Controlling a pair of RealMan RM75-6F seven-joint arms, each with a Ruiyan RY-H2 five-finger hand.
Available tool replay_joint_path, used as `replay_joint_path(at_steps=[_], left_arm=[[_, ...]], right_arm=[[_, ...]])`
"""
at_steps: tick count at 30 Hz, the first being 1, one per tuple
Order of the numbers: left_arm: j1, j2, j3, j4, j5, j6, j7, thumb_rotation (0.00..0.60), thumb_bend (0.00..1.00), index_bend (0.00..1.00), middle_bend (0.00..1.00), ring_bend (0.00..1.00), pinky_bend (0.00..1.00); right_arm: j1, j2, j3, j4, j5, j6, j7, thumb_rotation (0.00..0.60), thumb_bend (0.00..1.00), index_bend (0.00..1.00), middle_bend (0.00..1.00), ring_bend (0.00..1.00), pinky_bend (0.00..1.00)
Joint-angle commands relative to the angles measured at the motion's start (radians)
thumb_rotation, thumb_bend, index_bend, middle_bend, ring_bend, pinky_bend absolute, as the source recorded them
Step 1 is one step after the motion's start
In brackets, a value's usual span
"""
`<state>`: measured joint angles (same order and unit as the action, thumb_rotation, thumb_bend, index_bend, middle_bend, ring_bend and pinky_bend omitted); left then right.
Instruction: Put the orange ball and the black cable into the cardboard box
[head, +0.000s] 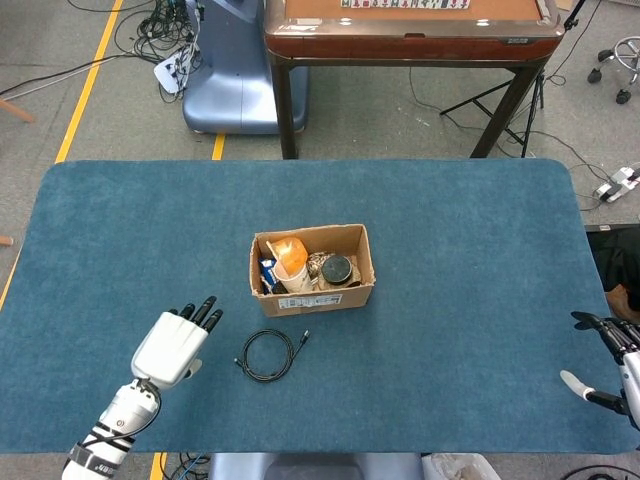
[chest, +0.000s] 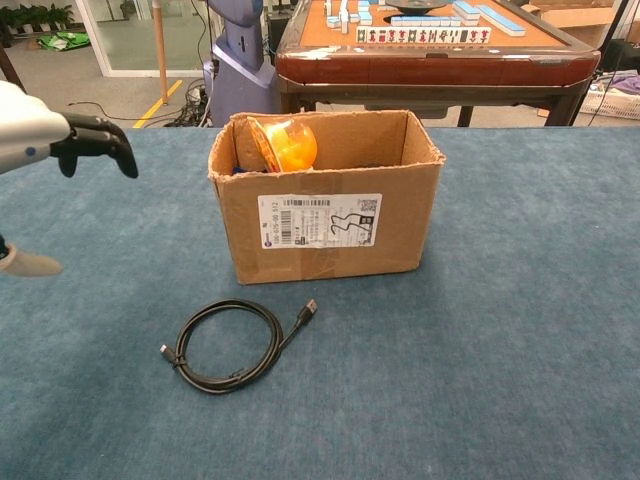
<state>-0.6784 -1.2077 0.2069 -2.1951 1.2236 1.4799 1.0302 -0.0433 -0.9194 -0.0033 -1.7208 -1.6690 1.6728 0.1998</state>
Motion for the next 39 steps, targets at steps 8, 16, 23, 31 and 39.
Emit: replay_joint_path(at_steps=[8,16,23,31,39], left_arm=[[0.088,-0.019,0.055,0.075,0.095,-0.062,-0.066,0.600,0.11,0.35,0.02,0.07,0.25],[0.113,-0.084,0.044,0.223,0.151,-0.151,-0.102,0.600,0.11,0.27,0.08,0.29,0.59],[0.112,-0.128,0.016,0.281,0.117,-0.244,-0.105,0.600,0.11,0.25,0.63,0.68,0.89],[0.103,-0.152,0.000,0.332,0.135,-0.324,-0.146,0.600,0.11,0.28,0.82,0.81,0.97],[0.100,-0.181,-0.024,0.381,0.186,-0.362,-0.204,0.600,0.14,0.35,0.85,0.83,0.98]], right_arm=[[-0.007,0.005,0.006,-0.001,0.011,0.008,0.008,0.600,0.10,0.25,0.36,0.29,0.29],[-0.022,0.012,0.015,0.005,0.021,0.036,0.036,0.600,0.10,0.25,0.36,0.29,0.29],[-0.037,0.017,0.025,0.012,0.029,0.067,0.061,0.600,0.10,0.25,0.36,0.29,0.29],[-0.042,0.020,0.033,0.015,0.037,0.075,0.078,0.600,0.10,0.25,0.36,0.29,0.29],[-0.045,0.021,0.036,0.016,0.037,0.077,0.082,0.600,0.10,0.25,0.36,0.29,0.29]])
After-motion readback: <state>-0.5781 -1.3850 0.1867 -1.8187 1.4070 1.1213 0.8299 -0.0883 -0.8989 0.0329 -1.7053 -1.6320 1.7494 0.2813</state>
